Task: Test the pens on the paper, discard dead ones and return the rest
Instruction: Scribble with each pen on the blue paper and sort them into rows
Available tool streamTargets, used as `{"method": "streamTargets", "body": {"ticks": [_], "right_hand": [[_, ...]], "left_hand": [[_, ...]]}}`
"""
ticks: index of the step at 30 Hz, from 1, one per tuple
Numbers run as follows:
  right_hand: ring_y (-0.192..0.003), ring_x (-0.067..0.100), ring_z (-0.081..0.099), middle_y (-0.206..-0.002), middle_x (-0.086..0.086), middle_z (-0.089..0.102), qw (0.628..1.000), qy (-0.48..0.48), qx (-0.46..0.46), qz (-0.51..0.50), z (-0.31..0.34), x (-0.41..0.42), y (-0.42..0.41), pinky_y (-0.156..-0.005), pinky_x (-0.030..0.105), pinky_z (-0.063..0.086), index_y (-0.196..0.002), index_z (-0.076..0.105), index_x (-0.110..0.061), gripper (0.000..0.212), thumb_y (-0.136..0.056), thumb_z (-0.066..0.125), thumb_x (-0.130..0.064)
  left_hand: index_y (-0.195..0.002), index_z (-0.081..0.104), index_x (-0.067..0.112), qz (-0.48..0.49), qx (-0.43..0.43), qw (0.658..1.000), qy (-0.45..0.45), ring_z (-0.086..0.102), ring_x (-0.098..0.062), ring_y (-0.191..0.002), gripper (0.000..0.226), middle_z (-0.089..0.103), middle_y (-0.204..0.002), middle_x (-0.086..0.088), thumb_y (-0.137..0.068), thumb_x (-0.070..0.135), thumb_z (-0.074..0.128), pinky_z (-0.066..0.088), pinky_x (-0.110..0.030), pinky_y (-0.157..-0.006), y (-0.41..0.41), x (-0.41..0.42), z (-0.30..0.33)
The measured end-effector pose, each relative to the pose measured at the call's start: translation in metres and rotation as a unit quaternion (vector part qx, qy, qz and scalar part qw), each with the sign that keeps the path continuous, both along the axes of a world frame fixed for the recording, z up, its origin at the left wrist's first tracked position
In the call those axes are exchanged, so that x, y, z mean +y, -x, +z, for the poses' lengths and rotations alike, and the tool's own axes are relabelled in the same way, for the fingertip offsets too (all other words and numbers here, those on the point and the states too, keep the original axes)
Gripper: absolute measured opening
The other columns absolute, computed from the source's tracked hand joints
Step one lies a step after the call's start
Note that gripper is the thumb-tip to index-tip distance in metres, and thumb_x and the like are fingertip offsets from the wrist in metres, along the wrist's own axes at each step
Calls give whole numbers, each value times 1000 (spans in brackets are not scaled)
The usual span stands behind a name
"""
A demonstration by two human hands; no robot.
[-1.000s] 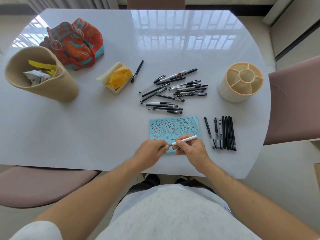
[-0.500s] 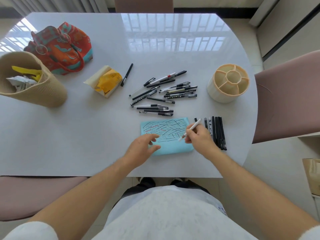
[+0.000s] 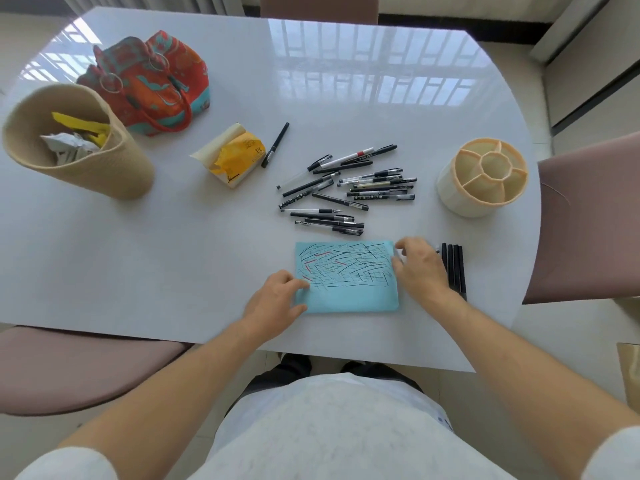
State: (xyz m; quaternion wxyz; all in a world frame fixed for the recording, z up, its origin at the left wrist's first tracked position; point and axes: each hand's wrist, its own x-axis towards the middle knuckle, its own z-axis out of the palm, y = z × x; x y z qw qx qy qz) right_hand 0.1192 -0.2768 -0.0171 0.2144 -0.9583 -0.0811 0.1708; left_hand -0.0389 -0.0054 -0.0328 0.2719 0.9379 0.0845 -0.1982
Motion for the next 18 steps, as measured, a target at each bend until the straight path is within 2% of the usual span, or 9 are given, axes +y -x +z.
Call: {"method": "streamTargets", "body": {"ticks": [5,10,14,16,18], "right_hand": [[-93,27,64,-109,7,66,990,-71,-32,117,7,71,-22,-85,41,53,-112,69,-10,19,-95,62,-13],[-96,34,64,-110,7,67,978,30,-41,203,0,115,-32,-77,38,51,-110,67,-15,19,-97,54,-12],[-92,35,66,-113,7,67,966,92,-57,234,-7,119,-33,-74,36,52,-115,63,-14,25,-95,51,-6],[-94,33,65,-116,6,66,969,68,-45,231,-6,117,-33,-78,37,53,-120,63,-14,29,-93,53,-7],[-93,28,61,-111,5,63,979,9,-24,204,-2,110,-32,-81,36,51,-120,64,-13,31,-90,58,-10]], "left_hand": [[-133,55,34,3,23,1000,2,47,-14,-114,45,45,-118,6,-89,37,67,50,-36,-88,3,0,2],[-134,53,33,15,32,999,7,45,-15,-118,45,45,-123,5,-91,37,63,49,-39,-93,5,3,5],[-134,53,32,33,19,999,20,46,-14,-118,43,47,-124,6,-92,37,61,47,-35,-93,9,10,6],[-132,55,33,46,6,998,30,47,-12,-116,39,48,-123,7,-93,37,60,47,-32,-91,11,11,7],[-129,57,34,67,-7,996,50,50,-9,-110,34,49,-119,11,-95,38,57,46,-29,-88,10,12,8]]}}
